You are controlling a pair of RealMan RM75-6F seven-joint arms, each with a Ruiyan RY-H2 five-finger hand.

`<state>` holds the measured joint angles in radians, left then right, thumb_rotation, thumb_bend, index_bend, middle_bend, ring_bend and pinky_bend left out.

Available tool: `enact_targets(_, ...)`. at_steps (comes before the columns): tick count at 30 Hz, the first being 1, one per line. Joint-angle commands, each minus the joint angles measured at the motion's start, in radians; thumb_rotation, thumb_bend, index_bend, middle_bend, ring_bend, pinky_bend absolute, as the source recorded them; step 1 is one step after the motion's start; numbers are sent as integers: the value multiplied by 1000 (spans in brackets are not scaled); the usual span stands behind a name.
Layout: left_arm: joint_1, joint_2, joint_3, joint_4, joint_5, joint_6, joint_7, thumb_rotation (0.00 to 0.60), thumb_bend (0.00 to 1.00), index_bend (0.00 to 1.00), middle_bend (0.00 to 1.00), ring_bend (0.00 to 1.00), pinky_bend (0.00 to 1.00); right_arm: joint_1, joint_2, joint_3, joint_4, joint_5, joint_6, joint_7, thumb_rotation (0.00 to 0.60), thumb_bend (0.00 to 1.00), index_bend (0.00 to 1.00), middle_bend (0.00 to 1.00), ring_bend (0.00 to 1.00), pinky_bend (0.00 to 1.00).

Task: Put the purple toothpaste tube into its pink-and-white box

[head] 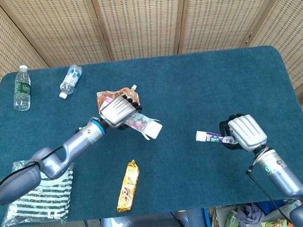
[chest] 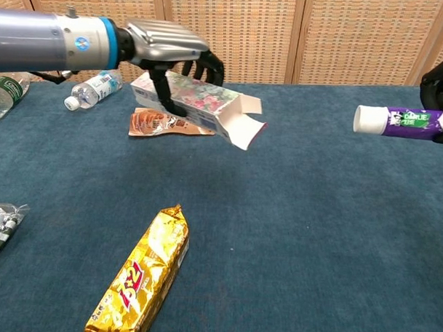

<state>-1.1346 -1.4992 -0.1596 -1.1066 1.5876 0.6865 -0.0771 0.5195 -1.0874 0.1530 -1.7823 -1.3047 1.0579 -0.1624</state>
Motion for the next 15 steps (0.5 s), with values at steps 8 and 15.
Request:
enact_targets(8,-99,-138,-46,113,-47,-21,31,600,282,466,439,380,396,54,-23,37,24,92,-45,-60,600,543,609,659,460,407)
enact_targets(15,-132,-171,-58,144,-72,-21,28,600,282,480,449,388,399,57,-21,40,7,102,-34,-65,600,544,614,663,462,407)
